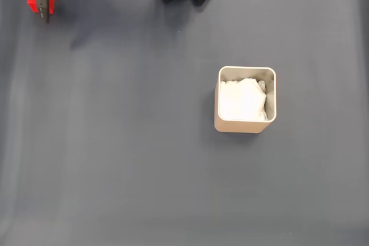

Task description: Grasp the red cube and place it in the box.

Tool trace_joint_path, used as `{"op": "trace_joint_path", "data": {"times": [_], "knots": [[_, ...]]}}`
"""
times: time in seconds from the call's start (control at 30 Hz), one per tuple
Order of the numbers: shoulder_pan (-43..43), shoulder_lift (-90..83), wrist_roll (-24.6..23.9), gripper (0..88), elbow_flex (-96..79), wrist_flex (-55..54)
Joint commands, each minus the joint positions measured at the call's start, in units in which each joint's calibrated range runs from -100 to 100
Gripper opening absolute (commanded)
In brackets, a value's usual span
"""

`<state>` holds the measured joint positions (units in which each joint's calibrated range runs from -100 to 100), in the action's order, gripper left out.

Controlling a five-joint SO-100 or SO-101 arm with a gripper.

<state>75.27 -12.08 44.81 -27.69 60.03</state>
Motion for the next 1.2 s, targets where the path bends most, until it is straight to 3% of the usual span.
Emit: {"op": "trace_joint_path", "data": {"times": [0.0,1.17], "knots": [[0.23,-3.11,-0.68,49.8,0.16,-1.72],[-0.97,4.6,-2.54,50.9,2.71,-9.93]]}}
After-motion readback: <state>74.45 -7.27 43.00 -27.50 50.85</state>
